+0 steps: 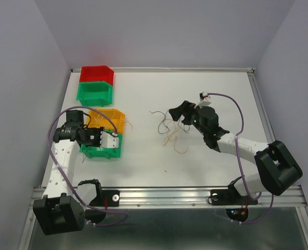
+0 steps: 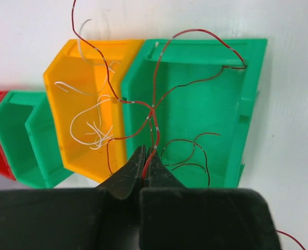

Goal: Untangle the cables

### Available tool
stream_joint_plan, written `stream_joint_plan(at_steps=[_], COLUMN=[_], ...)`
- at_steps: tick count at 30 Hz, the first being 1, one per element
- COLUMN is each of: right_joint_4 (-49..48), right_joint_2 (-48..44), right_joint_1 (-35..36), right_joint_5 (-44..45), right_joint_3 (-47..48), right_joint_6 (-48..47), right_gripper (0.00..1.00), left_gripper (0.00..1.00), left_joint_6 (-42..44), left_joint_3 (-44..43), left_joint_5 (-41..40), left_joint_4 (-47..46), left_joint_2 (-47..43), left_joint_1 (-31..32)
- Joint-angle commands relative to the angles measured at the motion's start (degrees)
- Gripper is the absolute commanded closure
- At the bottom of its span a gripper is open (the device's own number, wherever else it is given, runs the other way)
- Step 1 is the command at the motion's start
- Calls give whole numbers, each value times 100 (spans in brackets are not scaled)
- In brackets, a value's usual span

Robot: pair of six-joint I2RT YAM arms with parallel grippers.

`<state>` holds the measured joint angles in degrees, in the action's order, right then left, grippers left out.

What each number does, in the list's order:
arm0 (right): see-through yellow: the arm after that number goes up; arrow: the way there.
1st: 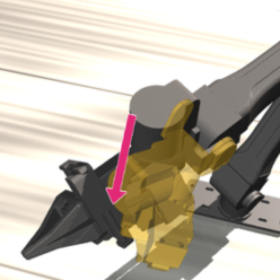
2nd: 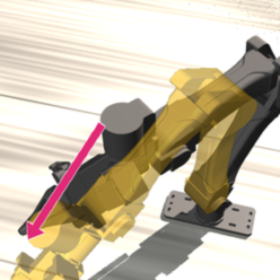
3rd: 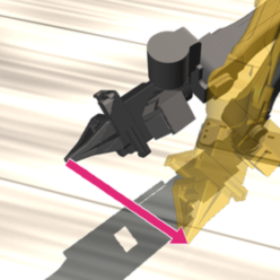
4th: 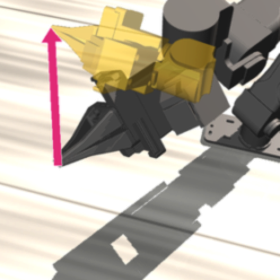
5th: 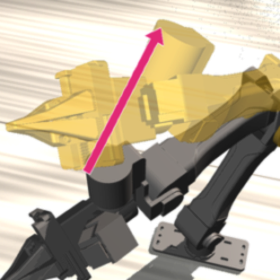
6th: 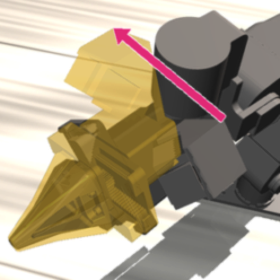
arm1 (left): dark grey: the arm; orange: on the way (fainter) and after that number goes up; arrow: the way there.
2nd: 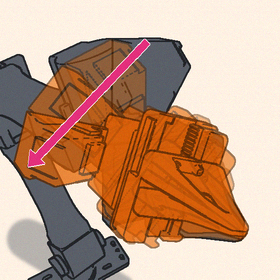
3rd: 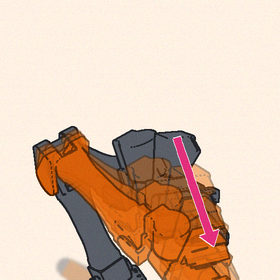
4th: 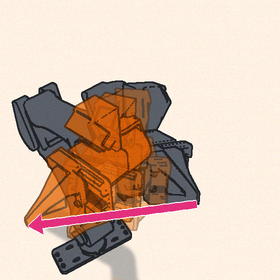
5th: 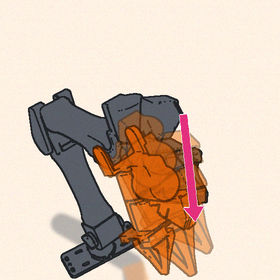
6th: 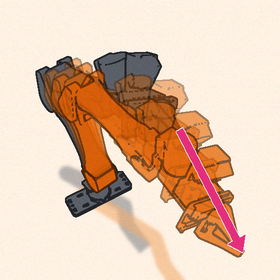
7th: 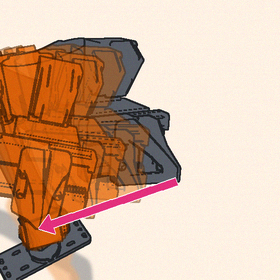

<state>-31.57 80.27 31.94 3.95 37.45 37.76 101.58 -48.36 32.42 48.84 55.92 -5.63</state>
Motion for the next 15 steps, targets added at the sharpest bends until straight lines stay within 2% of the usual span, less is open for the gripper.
stream_joint_plan(at_steps=[1,3,8,15], right_joint_4=[-297,-297,-306,-385], right_joint_2=[6,6,15,357], right_joint_1=[14,14,14,49], right_joint_5=[-69,-87,-122,-833], right_joint_3=[17,17,25,218], right_joint_6=[3,-5,-5,-119], right_gripper=[5,5,5,10], left_gripper=[100,100,100,100], left_joint_6=[1310,1636,1663,1496], left_joint_3=[-253,-174,-104,-235], left_joint_5=[-324,-526,-790,-949], left_joint_4=[1109,1286,1224,1093], left_joint_2=[235,375,709,1324], left_joint_1=[0,0,-8,0])
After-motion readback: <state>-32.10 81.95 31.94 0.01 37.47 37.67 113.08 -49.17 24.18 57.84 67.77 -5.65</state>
